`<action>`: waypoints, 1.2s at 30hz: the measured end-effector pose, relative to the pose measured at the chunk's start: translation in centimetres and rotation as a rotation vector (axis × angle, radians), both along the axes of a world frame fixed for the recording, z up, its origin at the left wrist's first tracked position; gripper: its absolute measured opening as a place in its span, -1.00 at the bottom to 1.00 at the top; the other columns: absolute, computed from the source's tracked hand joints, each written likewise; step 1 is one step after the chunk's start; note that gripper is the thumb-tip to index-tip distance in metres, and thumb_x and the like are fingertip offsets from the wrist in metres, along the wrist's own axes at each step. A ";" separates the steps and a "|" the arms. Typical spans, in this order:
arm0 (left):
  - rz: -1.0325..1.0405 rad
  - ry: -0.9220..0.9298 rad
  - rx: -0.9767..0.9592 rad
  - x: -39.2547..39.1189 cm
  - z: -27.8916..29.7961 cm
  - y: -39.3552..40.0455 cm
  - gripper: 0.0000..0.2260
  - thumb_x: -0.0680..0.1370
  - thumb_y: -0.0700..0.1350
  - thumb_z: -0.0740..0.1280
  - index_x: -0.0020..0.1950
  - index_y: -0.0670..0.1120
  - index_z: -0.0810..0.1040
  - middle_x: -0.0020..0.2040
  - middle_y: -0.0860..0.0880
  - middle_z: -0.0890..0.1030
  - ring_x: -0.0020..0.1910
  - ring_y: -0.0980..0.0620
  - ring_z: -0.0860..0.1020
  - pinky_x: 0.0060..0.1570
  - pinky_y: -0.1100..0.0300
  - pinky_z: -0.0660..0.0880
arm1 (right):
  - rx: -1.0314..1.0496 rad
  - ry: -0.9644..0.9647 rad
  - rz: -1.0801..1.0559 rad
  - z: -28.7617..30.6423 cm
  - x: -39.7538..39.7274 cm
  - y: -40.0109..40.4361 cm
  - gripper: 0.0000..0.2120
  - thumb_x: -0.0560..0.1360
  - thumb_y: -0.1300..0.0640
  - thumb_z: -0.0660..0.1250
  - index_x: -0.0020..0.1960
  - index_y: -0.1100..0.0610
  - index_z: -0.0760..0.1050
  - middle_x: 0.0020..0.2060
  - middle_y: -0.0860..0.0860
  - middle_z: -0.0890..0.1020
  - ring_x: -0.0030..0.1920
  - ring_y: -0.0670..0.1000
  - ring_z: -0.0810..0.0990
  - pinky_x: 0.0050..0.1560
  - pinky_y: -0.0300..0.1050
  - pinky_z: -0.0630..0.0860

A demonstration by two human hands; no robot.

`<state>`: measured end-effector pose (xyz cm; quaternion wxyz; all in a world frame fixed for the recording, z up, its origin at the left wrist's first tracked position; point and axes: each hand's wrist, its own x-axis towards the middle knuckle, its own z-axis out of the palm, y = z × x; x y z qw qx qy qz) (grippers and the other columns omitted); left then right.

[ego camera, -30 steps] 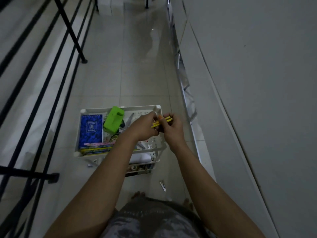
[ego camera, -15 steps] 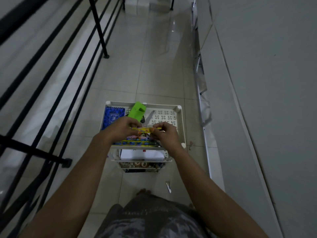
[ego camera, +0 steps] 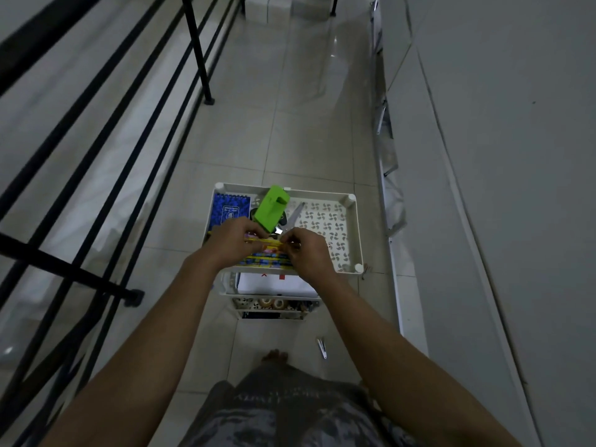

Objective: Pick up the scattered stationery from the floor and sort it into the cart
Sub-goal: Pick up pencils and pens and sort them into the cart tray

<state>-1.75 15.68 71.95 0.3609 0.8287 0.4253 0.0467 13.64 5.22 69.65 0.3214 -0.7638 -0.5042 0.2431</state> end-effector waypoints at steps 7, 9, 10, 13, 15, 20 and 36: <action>0.045 0.052 0.184 0.5 -0.1 -0.8 -0.85 0.49 0.07 0.38 0.04 0.15 0.62 0.09 0.09 0.58 0.17 0.00 0.48 0.33 -0.10 0.14 | 0.001 -0.006 -0.024 0.2 0.4 -0.7 -0.87 0.52 0.25 0.32 0.03 0.14 0.60 -0.03 0.08 0.68 -0.02 0.08 0.61 -0.02 0.01 0.55; 0.079 0.053 0.217 0.8 -0.3 -1.2 -0.88 0.51 0.04 0.36 0.02 0.13 0.62 0.08 0.08 0.57 0.16 0.01 0.48 0.34 -0.12 0.03 | -0.001 -0.013 -0.016 0.3 0.6 -0.9 -0.84 0.53 0.25 0.29 0.07 0.14 0.59 -0.02 0.09 0.67 -0.01 0.10 0.60 -0.04 0.01 0.53; 0.098 0.054 0.231 0.9 -0.3 -1.5 -0.89 0.52 0.03 0.34 0.01 0.12 0.62 0.07 0.08 0.57 0.14 0.01 0.48 0.35 -0.13 0.01 | -0.007 -0.017 -0.009 0.2 0.7 -1.1 -0.83 0.54 0.24 0.28 0.08 0.14 0.58 -0.03 0.10 0.67 -0.02 0.10 0.59 -0.05 0.03 0.53; 0.150 0.086 0.259 1.6 -0.2 -2.0 -0.90 0.53 0.01 0.31 -0.04 0.10 0.62 0.04 0.05 0.56 0.12 -0.01 0.49 0.35 -0.15 -0.04 | -0.027 -0.022 -0.016 0.1 1.0 -1.4 -0.81 0.55 0.22 0.26 0.11 0.10 0.57 -0.02 0.09 0.66 -0.03 0.10 0.58 -0.07 0.03 0.53; 0.198 0.086 0.291 2.0 -0.2 -2.5 -0.90 0.54 -0.01 0.31 -0.08 0.08 0.62 0.01 0.03 0.56 0.09 -0.03 0.49 0.33 -0.17 -0.01 | -0.003 -0.015 -0.035 -0.1 1.3 -1.7 -0.82 0.55 0.19 0.27 0.11 0.08 0.56 0.01 0.07 0.65 0.03 0.09 0.57 -0.03 0.01 0.52; 0.345 0.031 0.429 3.3 0.0 -4.1 -0.89 0.52 -0.06 0.31 -0.14 -0.03 0.60 -0.08 -0.06 0.51 0.03 -0.12 0.46 0.13 -0.06 0.15 | 0.169 -0.016 -0.133 -0.2 2.1 -2.9 -0.88 0.49 0.19 0.29 -0.01 0.14 0.57 -0.09 0.04 0.64 -0.02 0.08 0.56 0.00 0.02 0.49; -0.134 -0.434 0.052 16.3 0.7 -17.7 -0.93 0.52 -0.24 0.34 -0.10 -0.10 0.60 -0.28 0.01 0.51 -0.36 0.11 0.43 -0.33 0.34 0.35 | 0.332 0.065 -0.513 -0.5 12.9 -14.1 -0.84 0.42 0.33 0.24 -0.08 0.16 0.53 -0.09 0.08 0.51 -0.15 -0.03 0.52 -0.12 -0.32 0.43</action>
